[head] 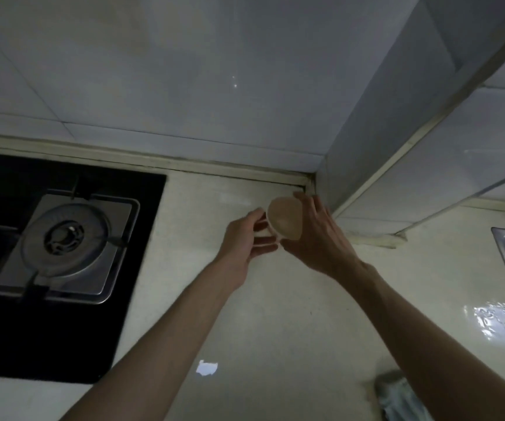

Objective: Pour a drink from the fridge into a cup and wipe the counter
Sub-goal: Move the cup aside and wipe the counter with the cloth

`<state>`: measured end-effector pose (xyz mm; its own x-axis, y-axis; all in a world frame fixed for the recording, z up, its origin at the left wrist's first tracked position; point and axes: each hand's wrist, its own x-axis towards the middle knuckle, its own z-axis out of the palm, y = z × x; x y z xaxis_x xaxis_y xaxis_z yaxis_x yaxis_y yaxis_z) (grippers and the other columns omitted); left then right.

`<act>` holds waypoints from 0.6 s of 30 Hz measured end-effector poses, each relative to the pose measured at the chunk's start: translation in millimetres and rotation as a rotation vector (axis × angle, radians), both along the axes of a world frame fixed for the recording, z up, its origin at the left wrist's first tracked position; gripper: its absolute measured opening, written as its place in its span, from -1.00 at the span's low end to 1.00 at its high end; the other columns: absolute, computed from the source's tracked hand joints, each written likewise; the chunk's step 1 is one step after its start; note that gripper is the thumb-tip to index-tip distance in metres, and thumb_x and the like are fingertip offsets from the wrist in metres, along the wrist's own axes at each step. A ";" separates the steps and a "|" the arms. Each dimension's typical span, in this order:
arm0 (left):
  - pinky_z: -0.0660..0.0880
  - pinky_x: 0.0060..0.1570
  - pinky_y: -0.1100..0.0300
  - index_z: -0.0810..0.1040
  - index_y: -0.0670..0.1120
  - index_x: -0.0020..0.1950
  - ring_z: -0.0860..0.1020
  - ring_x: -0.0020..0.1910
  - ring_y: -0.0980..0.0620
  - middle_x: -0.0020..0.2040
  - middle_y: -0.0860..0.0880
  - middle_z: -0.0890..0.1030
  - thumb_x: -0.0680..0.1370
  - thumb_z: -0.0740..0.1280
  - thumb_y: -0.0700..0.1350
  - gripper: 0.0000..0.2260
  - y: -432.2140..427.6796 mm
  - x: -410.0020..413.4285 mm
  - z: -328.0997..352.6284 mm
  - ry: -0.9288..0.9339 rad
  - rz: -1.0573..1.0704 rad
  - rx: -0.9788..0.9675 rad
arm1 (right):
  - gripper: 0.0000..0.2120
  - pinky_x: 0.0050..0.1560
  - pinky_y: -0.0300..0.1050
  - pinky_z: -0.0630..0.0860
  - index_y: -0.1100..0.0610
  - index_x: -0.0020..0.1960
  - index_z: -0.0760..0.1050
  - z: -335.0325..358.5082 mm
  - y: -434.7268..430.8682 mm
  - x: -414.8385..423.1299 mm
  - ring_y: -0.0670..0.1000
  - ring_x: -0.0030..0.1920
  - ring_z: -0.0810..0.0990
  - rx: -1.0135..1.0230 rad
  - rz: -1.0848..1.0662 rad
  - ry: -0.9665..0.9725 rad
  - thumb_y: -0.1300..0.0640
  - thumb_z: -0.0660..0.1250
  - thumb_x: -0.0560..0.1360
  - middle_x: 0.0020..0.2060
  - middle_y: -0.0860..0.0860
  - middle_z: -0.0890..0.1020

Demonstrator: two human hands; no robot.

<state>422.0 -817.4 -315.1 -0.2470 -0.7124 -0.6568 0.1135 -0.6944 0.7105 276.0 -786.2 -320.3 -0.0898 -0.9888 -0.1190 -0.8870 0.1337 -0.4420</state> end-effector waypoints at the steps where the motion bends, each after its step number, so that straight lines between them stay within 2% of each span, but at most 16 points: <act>1: 0.59 0.10 -0.10 0.55 -0.22 0.20 0.64 -0.06 -0.18 0.14 -0.20 0.62 0.65 0.20 -0.06 -0.72 -12.2 -0.4 0.6 0.019 0.021 -0.005 | -0.11 0.28 -0.03 0.41 0.15 0.50 0.11 0.6 -13.1 -0.9 0.11 0.32 0.36 -0.023 0.002 0.004 0.10 0.55 0.34 0.36 0.14 0.32; 7: 0.53 0.20 -0.17 0.53 -0.19 0.00 0.60 -0.06 -0.22 0.03 -0.20 0.61 0.63 0.22 -0.11 -0.83 -69.9 2.6 -4.8 0.173 0.145 0.042 | -0.10 0.20 0.07 0.47 0.20 0.49 0.14 -9.2 -70.9 -3.0 0.19 0.27 0.41 -0.115 0.010 0.021 0.06 0.56 0.32 0.30 0.17 0.36; 11: 0.53 0.19 -0.17 0.53 -0.21 0.03 0.59 0.02 -0.24 0.08 -0.23 0.61 0.63 0.21 -0.12 -0.82 -91.1 3.0 -22.7 0.194 0.184 0.062 | -0.11 0.19 0.04 0.42 0.18 0.49 0.14 -26.7 -94.6 -0.8 0.19 0.28 0.39 -0.066 -0.049 0.002 0.05 0.54 0.33 0.32 0.15 0.34; 14: 0.54 0.19 -0.11 0.52 -0.25 0.16 0.58 0.07 -0.23 0.16 -0.24 0.61 0.63 0.20 -0.11 -0.76 -95.2 2.4 -37.9 0.209 0.198 0.095 | -0.15 0.16 -0.01 0.41 0.16 0.49 0.12 -39.5 -105.7 5.4 0.19 0.32 0.37 -0.013 -0.142 -0.051 0.03 0.51 0.36 0.34 0.14 0.31; 18: 0.53 0.13 -0.03 0.52 -0.29 0.21 0.59 0.04 -0.19 0.14 -0.24 0.61 0.63 0.19 -0.10 -0.70 -90.9 1.9 -53.2 0.231 0.213 0.124 | -0.17 0.21 0.05 0.42 0.15 0.49 0.11 -46.9 -110.5 13.9 0.20 0.33 0.34 -0.009 -0.229 -0.066 -0.07 0.47 0.41 0.34 0.16 0.29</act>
